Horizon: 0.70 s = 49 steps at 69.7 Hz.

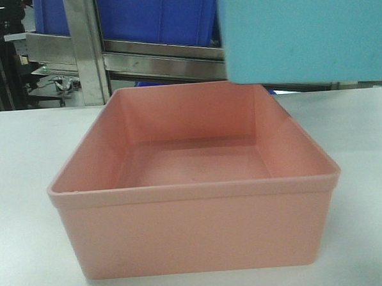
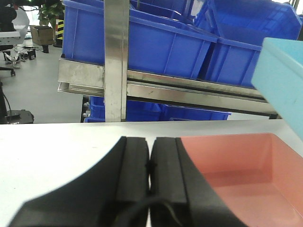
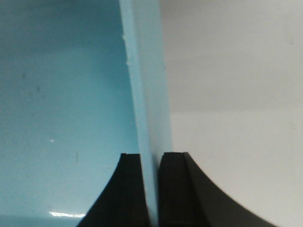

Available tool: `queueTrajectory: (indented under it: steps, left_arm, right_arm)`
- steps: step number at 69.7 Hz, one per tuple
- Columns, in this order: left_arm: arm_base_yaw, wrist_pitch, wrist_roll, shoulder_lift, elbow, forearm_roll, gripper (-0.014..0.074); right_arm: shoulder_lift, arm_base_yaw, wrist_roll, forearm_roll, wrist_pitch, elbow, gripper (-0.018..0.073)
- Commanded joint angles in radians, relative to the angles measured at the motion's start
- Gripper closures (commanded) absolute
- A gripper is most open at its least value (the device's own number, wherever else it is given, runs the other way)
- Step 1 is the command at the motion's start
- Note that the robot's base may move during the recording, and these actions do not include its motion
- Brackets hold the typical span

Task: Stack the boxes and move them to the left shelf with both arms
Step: 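Lift the blue bin with the right gripper and lower it into the pink bin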

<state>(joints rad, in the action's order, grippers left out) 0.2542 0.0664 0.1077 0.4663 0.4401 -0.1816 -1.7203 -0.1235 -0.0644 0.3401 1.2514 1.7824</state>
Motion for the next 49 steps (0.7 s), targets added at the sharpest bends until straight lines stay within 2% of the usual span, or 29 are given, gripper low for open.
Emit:
queueTrajectory:
  steps: [1,12,27,39,49]
  left_arm:
    - [-0.002,-0.086,0.002,0.003,0.027,-0.002,0.0608]
    - [-0.002,-0.086,0.002,0.003,0.027,-0.002,0.0608]
    - [-0.002,-0.086,0.002,0.003,0.027,-0.002,0.0608]
    - [-0.002,-0.086,0.002,0.003,0.027,-0.002,0.0608]
    - [-0.002,-0.086,0.002,0.003,0.027,-0.002,0.0608]
  right_arm:
    - [0.065,0.047,-0.047,0.079,0.080,0.042,0.0505]
    - [0.064,0.163,-0.120,0.052,0.080,0.042,0.0505]
    - [0.064,0.336,-0.303,-0.119,0.071,0.031,0.0505]
    - [0.062,0.418,-0.342,-0.125,0.064,0.030,0.0505]
    - [0.062,0.455,-0.384,-0.125,0.027,-0.001,0.0505]
